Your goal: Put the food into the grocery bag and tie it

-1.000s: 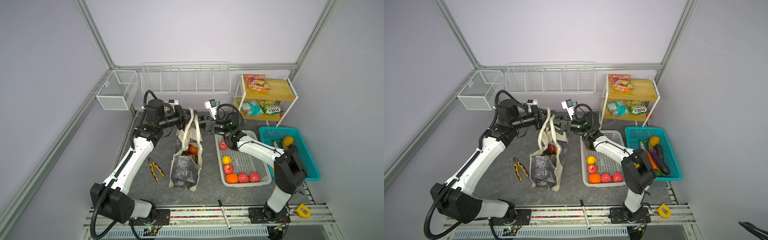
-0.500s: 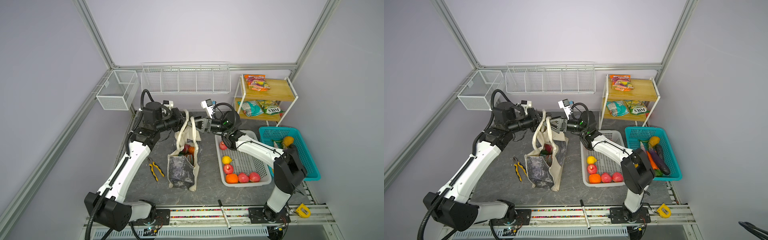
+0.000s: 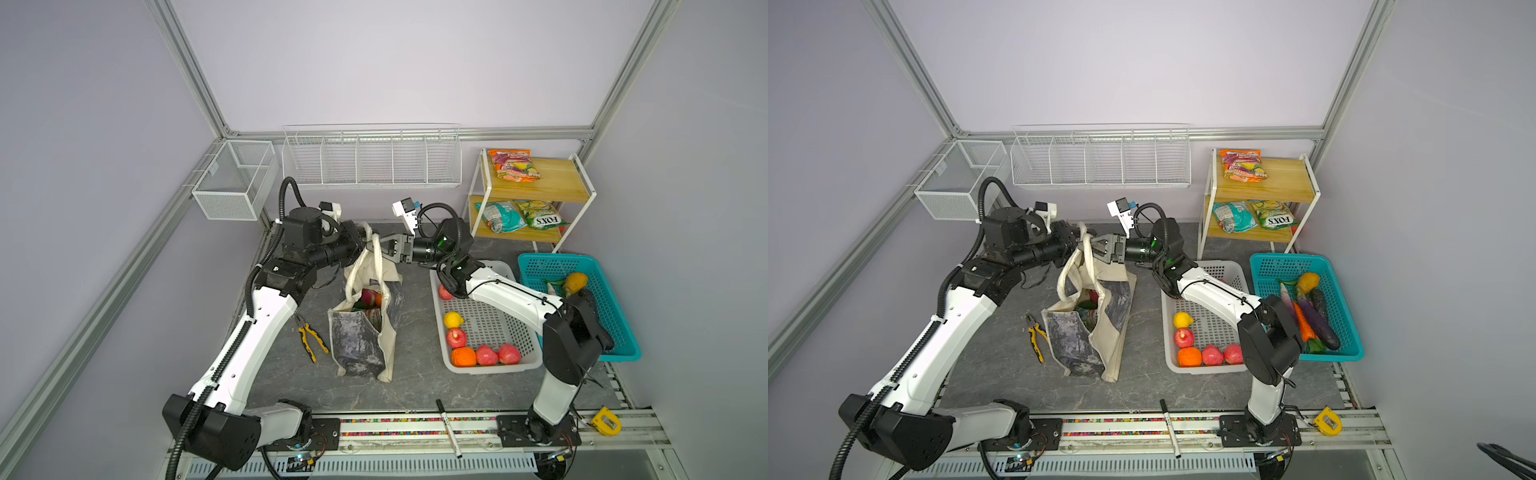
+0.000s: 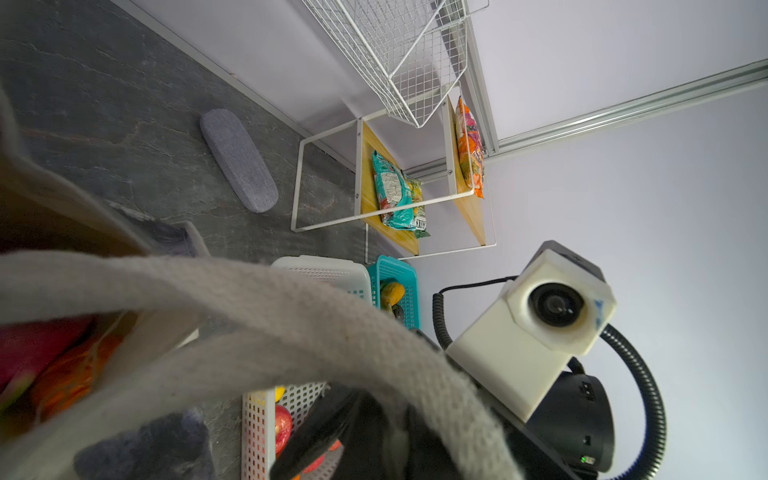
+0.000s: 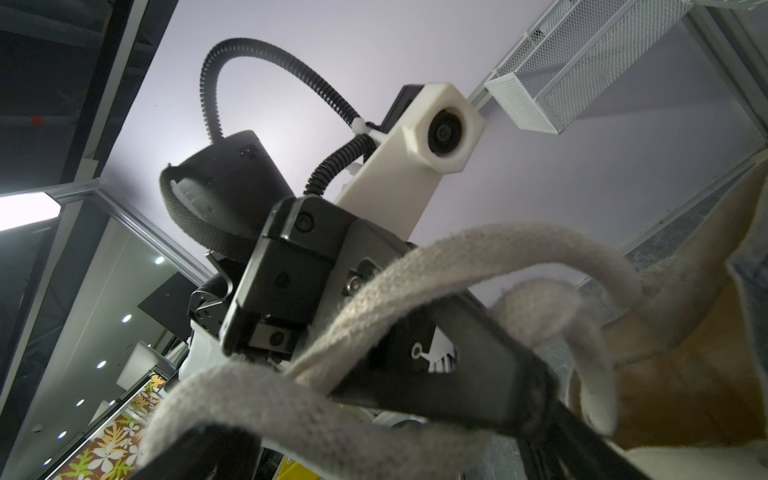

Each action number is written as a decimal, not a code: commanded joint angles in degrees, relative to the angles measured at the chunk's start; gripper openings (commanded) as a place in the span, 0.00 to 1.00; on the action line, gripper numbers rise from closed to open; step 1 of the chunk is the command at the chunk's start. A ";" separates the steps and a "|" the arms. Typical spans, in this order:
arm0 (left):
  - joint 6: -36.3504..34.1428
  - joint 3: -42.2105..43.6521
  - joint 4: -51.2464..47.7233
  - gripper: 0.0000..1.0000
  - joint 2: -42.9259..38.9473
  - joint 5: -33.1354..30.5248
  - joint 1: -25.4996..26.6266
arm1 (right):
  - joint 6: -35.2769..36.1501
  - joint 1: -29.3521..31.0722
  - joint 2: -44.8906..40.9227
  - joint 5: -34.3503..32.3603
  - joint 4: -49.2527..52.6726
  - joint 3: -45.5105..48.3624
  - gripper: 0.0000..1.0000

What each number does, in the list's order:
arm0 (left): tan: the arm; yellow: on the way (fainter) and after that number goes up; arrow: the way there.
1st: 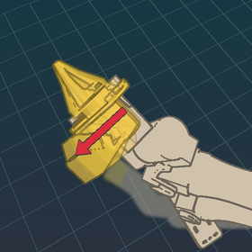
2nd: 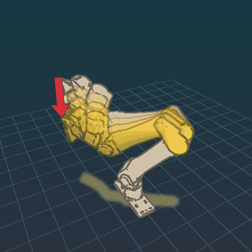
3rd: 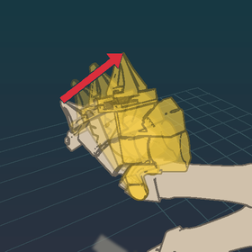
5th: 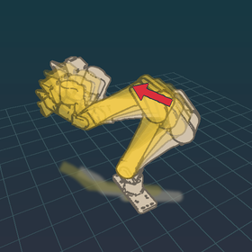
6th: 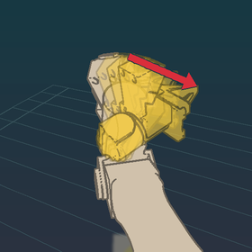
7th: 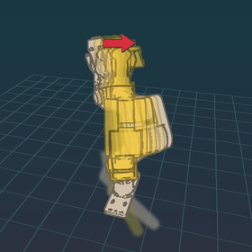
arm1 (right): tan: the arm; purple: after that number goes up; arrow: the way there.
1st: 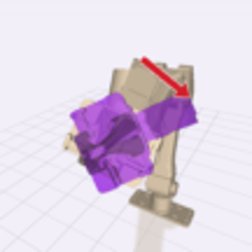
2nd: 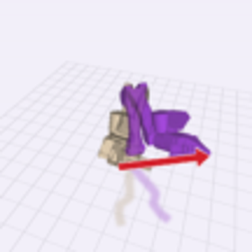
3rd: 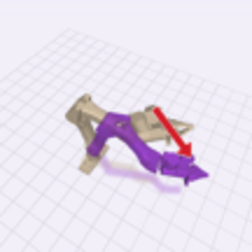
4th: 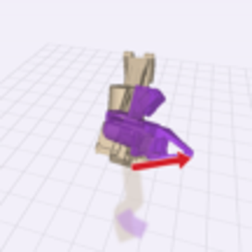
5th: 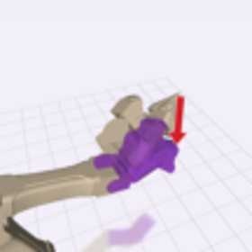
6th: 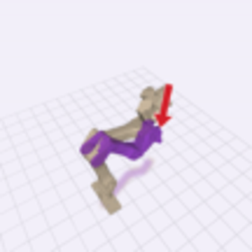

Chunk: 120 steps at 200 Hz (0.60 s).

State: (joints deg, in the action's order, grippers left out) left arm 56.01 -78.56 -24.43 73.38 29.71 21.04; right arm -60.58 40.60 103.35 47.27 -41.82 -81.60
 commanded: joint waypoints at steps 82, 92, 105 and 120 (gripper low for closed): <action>-5.66 -3.46 -7.33 0.00 1.44 -3.62 0.84 | 5.65 1.59 -1.61 -1.29 8.69 -2.44 0.65; -5.73 -4.01 -7.22 0.00 1.69 -3.53 0.85 | 6.88 1.59 -2.13 -1.30 10.22 -1.87 0.65; -5.65 -4.81 -7.14 0.00 1.90 -3.44 0.76 | 8.95 1.59 -2.85 -1.08 12.71 -1.27 0.64; -5.09 -5.22 -6.51 0.00 1.92 -2.95 0.28 | 10.54 1.50 -3.80 -1.04 14.48 -0.21 0.61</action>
State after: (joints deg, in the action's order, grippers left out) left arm 51.35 -81.38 -29.58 74.87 25.39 21.02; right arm -54.98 41.56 102.54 47.13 -31.48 -83.24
